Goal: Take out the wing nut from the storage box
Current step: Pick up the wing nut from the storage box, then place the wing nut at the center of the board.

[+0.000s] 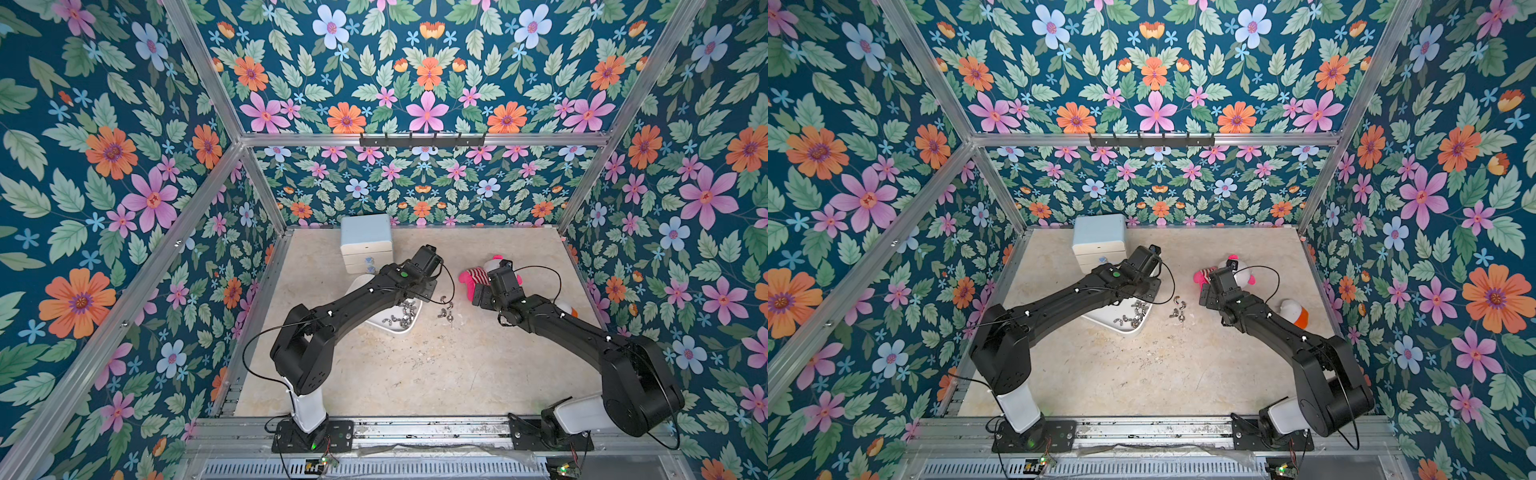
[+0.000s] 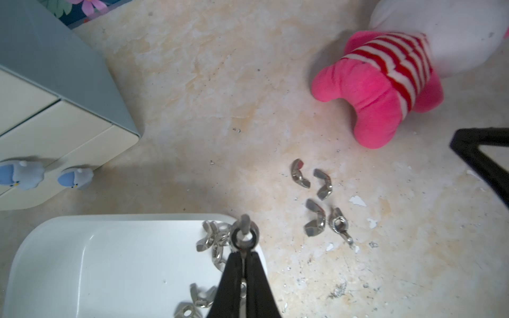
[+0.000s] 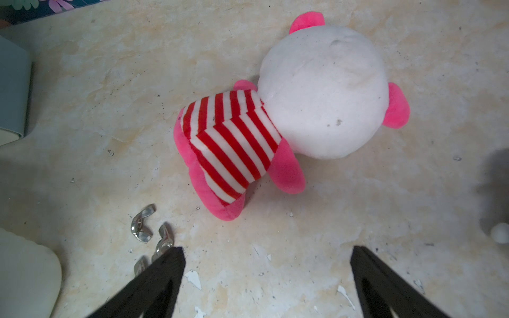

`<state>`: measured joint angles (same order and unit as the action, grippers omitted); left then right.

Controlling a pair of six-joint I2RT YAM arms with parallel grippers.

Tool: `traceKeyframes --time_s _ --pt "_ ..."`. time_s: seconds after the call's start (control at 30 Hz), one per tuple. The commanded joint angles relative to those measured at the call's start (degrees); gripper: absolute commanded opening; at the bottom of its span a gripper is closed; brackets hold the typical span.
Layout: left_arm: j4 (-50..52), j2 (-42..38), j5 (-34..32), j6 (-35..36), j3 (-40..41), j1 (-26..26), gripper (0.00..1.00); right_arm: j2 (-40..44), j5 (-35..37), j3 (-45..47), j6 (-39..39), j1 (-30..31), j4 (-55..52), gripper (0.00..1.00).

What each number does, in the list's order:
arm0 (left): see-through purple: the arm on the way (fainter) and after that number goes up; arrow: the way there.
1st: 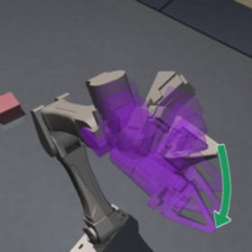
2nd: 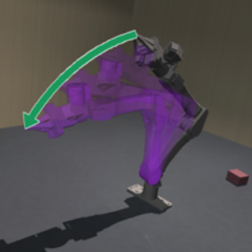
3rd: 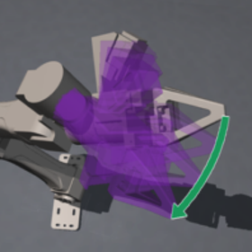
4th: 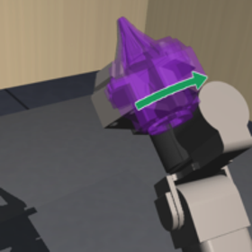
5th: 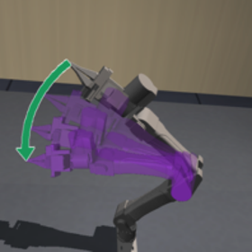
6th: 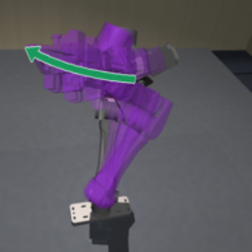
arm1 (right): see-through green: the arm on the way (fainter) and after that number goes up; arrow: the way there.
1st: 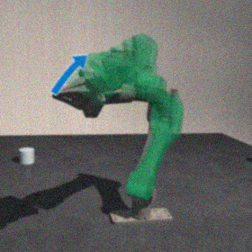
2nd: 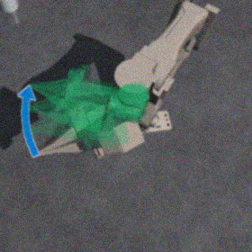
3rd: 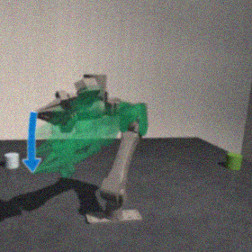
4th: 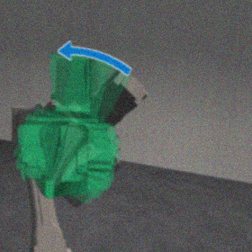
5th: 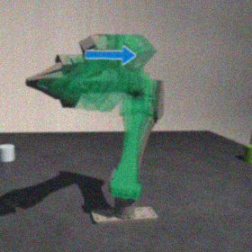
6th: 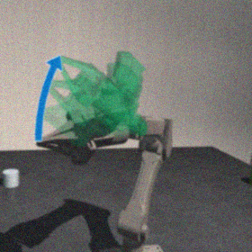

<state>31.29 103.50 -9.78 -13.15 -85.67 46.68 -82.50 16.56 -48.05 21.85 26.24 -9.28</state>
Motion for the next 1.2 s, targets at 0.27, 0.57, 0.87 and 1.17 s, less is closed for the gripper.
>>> traceKeyframes --time_s 0.27,0.57,0.87,1.17 --pt "1.8 6.3 -0.7 -4.0 -5.8 3.8 0.0 1.6 2.4 0.6 0.6 -0.1 -1.5 0.99" --pt "-0.4 11.3 -0.8 -7.2 -5.9 4.0 0.0 4.2 2.2 2.5 0.3 -1.6 -1.4 0.99" --pt "-1.5 14.4 -1.7 -8.8 -6.0 4.1 0.0 4.3 1.9 3.2 0.2 -1.6 -1.1 0.99" --pt "-2.7 16.1 -1.9 -9.1 -5.8 4.0 0.0 4.2 1.5 3.1 0.4 -1.6 -0.8 0.99"
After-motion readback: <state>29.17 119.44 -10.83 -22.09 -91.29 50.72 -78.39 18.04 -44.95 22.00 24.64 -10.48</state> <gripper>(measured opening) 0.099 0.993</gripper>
